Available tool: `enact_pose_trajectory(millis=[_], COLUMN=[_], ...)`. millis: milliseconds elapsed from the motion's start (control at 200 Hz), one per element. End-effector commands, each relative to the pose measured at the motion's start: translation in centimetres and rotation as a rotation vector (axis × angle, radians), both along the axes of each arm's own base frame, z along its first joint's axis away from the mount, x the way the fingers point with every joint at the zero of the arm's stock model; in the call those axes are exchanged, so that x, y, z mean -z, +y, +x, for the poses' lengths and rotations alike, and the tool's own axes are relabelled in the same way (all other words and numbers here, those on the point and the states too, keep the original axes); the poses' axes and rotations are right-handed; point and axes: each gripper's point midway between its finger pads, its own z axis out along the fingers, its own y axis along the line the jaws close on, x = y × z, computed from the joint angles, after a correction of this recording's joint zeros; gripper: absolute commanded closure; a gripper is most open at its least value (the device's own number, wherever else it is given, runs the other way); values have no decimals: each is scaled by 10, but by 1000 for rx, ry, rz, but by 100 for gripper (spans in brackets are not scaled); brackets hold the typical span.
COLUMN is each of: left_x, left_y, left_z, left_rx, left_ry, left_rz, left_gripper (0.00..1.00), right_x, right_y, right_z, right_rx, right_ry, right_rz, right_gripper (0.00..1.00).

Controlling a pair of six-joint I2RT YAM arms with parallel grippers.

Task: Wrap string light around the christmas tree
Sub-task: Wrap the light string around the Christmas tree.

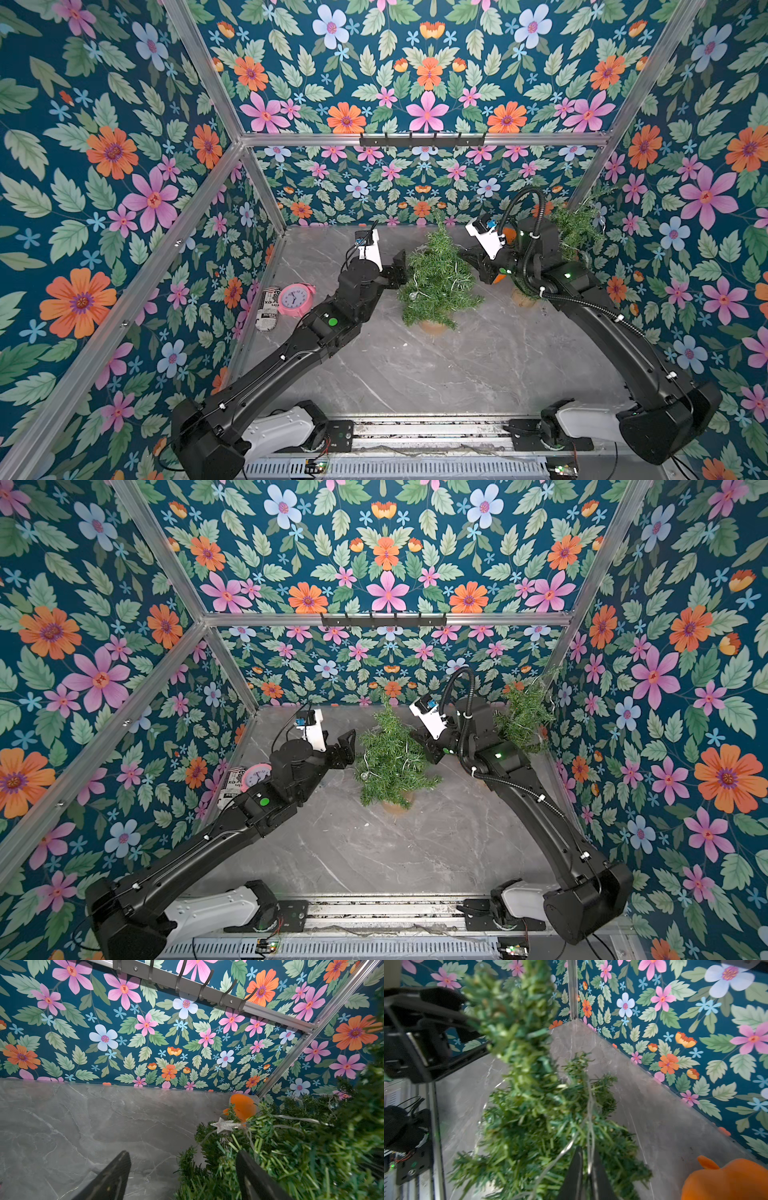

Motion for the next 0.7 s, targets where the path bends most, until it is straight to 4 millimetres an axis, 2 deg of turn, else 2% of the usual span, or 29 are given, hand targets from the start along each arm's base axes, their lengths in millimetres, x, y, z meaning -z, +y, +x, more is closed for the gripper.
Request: enact_pose_trajectory(millis=[0,130,265,390,555,695], left_x=[-5,-5,1,6,24,59], left_y=[8,16,34,47,69,96], left_z=[1,4,14,21,24,22], left_rx=[-40,-82,-163,-202,-262,-359], left_ry=[-25,-19,48,90,169,320], left_rz=[15,37,44,16,5,-6], left_gripper=[18,18,18,17,14,12], right_x=[4,4,-3,-11,-18,-22], right_y=[-2,-5,-12,-18,-25,-35], right_z=[-11,-23,-39,-53,-69,-85], right_rx=[10,9,13,12,14,23], right_ry=[34,38,15,-21,-48,-103], right_rz=[-5,-1,35,78,110,135], right_gripper=[81,66,45,34,28,27])
